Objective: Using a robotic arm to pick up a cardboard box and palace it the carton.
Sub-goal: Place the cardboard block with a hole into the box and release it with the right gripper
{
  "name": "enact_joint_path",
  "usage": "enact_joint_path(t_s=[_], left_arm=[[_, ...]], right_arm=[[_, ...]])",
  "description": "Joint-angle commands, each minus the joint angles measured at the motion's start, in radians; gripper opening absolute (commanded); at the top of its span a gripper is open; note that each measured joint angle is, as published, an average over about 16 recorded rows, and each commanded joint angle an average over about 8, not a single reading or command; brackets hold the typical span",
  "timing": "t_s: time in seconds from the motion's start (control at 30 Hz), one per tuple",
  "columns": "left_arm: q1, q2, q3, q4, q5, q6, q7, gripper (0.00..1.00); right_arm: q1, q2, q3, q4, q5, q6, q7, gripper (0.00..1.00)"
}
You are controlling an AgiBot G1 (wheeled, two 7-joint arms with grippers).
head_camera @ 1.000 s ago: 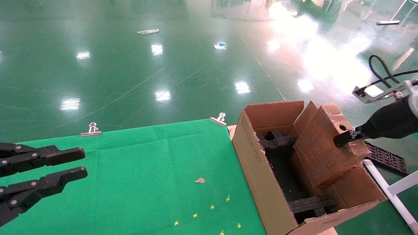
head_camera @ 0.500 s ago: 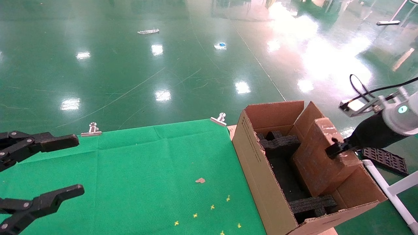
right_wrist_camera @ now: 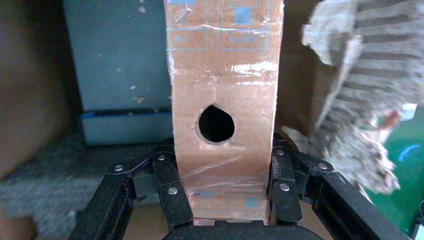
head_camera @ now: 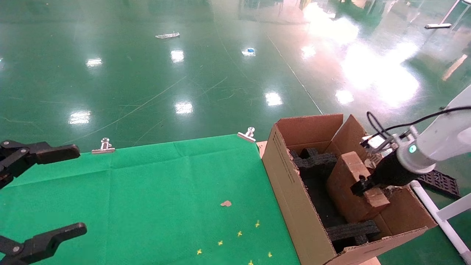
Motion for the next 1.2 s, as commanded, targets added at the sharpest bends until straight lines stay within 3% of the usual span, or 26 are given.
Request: enact_joint_path(t_s=[0.03, 0.23, 0.27, 0.5, 0.53, 1.2], left_arm=[[0.000, 0.000, 0.000, 0.000, 0.000, 0.000, 0.000, 1.00], [0.000, 0.000, 0.000, 0.000, 0.000, 0.000, 0.000, 1.00], [0.000, 0.000, 0.000, 0.000, 0.000, 0.000, 0.000, 1.00], [0.000, 0.000, 0.001, 0.000, 0.000, 0.000, 0.000, 1.00], [0.000, 0.000, 0.001, 0.000, 0.000, 0.000, 0.000, 1.00], [0.000, -0.001, 0.001, 0.000, -0.001, -0.001, 0.001, 1.00]], right_arm=[[-0.033, -0.015, 0.005, -0.021, 0.011, 0.026, -0.010, 0.00], [-0.106, -0.039, 0.025, -0.067, 0.045, 0.083, -0.074, 0.00], [-0.113, -0.041, 0.029, -0.074, 0.051, 0.085, -0.084, 0.05], [-0.120, -0.031, 0.074, -0.105, 0.121, 0.062, -0.181, 0.93], [-0.118, -0.031, 0.078, -0.111, 0.127, 0.058, -0.193, 1.00], [-0.086, -0.078, 0.059, -0.218, 0.096, 0.045, -0.247, 1.00]])
